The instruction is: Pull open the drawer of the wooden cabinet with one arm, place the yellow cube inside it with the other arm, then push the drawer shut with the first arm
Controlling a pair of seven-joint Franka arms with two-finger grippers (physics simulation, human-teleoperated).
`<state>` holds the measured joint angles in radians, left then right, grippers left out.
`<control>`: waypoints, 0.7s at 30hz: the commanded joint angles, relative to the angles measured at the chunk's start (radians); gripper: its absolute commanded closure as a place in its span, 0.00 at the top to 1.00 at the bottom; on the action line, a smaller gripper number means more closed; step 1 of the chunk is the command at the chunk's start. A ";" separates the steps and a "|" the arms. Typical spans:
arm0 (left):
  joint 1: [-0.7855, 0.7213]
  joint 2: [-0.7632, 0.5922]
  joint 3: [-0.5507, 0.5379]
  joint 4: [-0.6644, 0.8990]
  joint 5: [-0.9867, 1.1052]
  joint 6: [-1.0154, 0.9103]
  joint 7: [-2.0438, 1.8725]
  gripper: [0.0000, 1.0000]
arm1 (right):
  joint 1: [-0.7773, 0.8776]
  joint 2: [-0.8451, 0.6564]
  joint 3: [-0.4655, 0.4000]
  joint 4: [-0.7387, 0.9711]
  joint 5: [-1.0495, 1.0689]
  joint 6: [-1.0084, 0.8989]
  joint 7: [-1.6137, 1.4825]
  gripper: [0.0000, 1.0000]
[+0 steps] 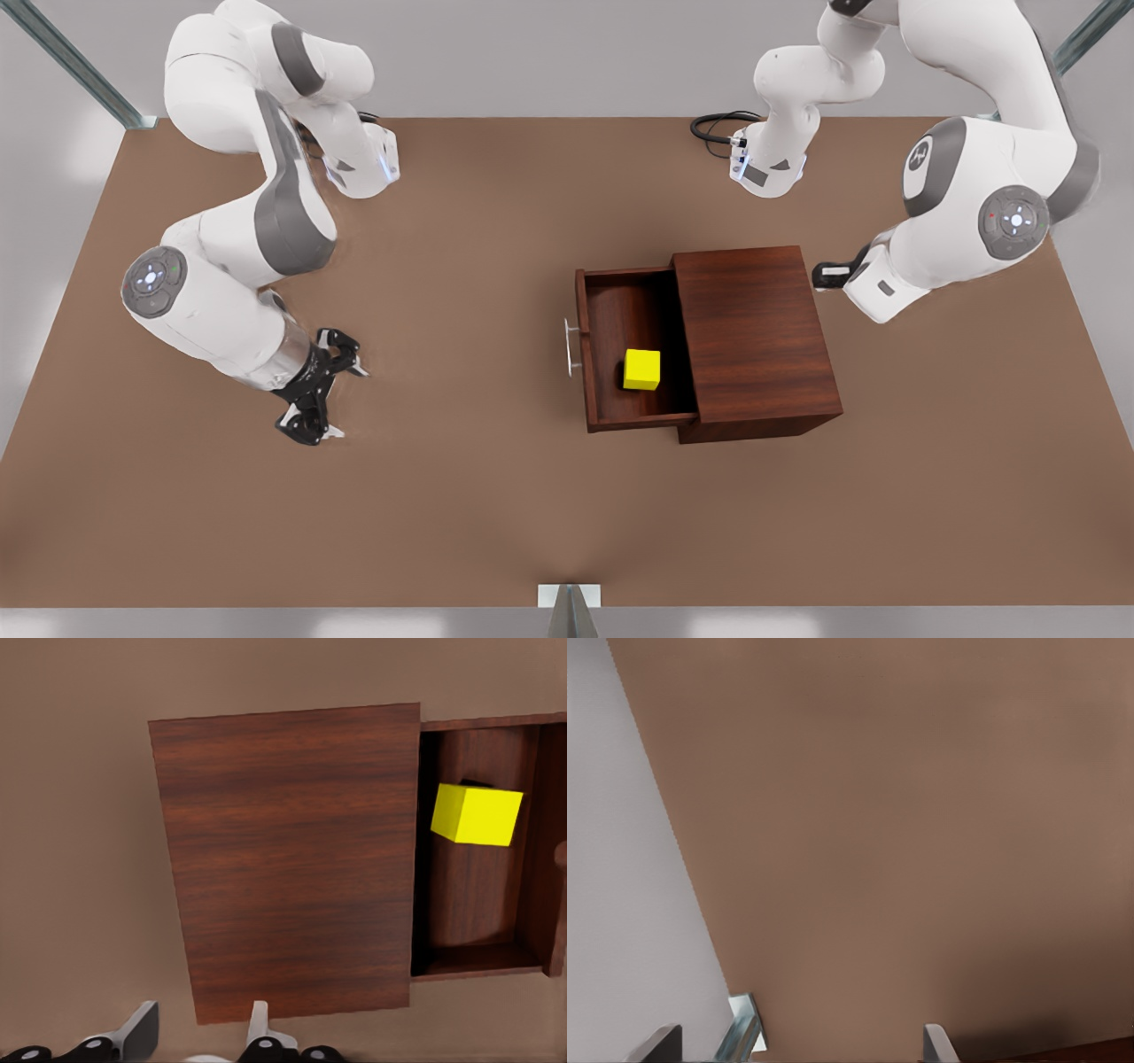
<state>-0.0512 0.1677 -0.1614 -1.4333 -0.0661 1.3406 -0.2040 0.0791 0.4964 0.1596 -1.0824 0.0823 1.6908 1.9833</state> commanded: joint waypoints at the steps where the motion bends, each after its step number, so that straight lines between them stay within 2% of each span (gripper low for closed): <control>1: -0.127 0.004 -0.003 0.022 -0.031 -0.008 -0.786 0.00 | -0.085 -0.122 -0.060 -0.210 -0.085 -0.109 -1.662 1.00; 2: -0.186 0.007 -0.003 0.022 -0.032 0.003 -0.963 0.00 | -0.081 -0.188 -0.152 -0.312 -0.085 -0.085 -1.899 1.00; 4: -0.248 0.018 -0.003 0.025 -0.040 0.124 -1.314 0.00 | -0.081 -0.324 -0.233 -0.528 -0.085 -0.036 -2.045 1.00; 8: -0.410 0.095 -0.003 0.040 0.029 0.379 -2.155 0.00 | -0.085 -0.331 -0.242 -0.556 -0.131 -0.103 -2.005 1.00; 10: -0.507 0.194 -0.001 0.138 0.150 0.417 -2.477 0.00 | -0.058 -0.305 -0.233 -0.559 -0.133 -0.103 -1.937 1.00; 13: -0.634 0.288 0.002 0.191 0.249 0.518 -2.640 0.00 | -0.056 -0.289 -0.233 -0.557 -0.131 -0.103 -1.933 1.00; 15: -0.693 0.371 0.003 0.278 0.250 0.542 -2.671 0.00 | -0.056 -0.289 -0.233 -0.557 -0.128 -0.103 -1.931 1.00; 21: -0.730 0.469 0.010 0.278 0.240 0.686 -2.675 0.00 | -0.056 -0.289 -0.233 -0.557 -0.128 -0.105 -1.931 1.00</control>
<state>-0.7806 0.6319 -0.1538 -1.1552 0.1714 1.8957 -1.8389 0.0230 0.2085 -0.0734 -1.6403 -0.0460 1.5921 0.6428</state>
